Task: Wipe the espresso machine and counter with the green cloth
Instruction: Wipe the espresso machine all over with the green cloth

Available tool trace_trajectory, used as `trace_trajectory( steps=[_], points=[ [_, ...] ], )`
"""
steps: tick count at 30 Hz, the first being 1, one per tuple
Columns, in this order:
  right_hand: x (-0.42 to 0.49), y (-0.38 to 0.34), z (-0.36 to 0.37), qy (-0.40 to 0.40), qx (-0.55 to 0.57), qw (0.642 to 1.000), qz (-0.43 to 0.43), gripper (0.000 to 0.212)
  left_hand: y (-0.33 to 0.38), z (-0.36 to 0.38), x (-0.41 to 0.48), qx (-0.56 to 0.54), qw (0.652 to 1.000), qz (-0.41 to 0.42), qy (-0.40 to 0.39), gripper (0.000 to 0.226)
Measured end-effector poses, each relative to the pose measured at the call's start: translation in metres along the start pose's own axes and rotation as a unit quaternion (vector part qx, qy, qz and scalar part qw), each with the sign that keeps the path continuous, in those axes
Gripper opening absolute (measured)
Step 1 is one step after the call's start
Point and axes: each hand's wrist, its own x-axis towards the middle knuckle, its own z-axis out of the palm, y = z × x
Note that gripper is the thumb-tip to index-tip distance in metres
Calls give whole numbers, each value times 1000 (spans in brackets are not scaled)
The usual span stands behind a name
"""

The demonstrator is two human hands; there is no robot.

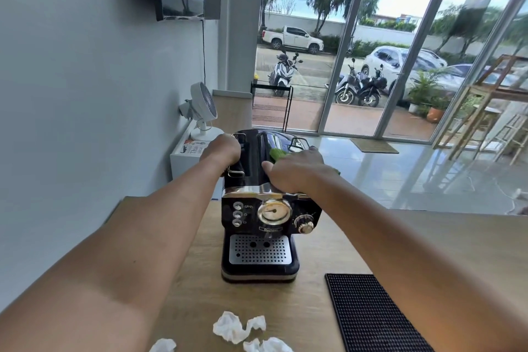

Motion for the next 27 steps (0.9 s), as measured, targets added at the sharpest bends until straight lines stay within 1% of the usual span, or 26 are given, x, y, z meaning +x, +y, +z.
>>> trace_trajectory(
  steps=[1,3,5,7,9,11,13,15,16,17,19,20,22,23,25,27],
  points=[
    [0,0,-1,8,14,1000,13,63,1,0,0,-2,1000,-2,1,37],
    [16,10,2,11,75,996,38,71,2,-2,-1,-8,1000,-5,2,37],
    [27,17,5,6,128,991,45,78,1,-2,-2,-18,1000,-12,2,37],
    [32,19,10,12,142,989,47,80,1,-3,-3,-16,1000,-14,3,38],
    [27,16,10,21,124,991,50,79,0,-2,-2,-5,1000,-6,5,39],
    [10,8,9,29,88,994,64,72,0,-1,-1,-12,1000,2,2,39],
    [-11,-5,12,54,58,994,80,60,-3,-1,1,-20,1000,13,-6,37],
    [-25,-14,15,103,40,990,85,41,-5,0,2,-22,1000,21,-7,38],
    [-29,-18,16,129,46,987,79,28,-5,-1,2,-27,999,21,-6,38],
    [-33,-21,17,151,58,984,68,23,-5,-1,1,-32,999,21,-3,39],
    [-43,-32,21,186,71,980,28,32,-4,-1,0,-39,999,20,-1,39],
    [-49,-37,24,208,72,975,-4,33,-4,-1,-1,-41,999,18,-1,38],
    [-55,-41,31,233,73,968,-58,26,-3,0,-1,-56,998,11,-4,38],
    [-53,-38,30,233,94,965,-69,25,-3,0,-1,-62,998,6,-4,37],
    [-34,-27,24,204,146,966,-69,30,-2,0,0,-63,998,7,1,38],
    [-2,-13,19,172,158,969,-74,32,-2,2,-1,-51,998,27,7,37]
  ],
)
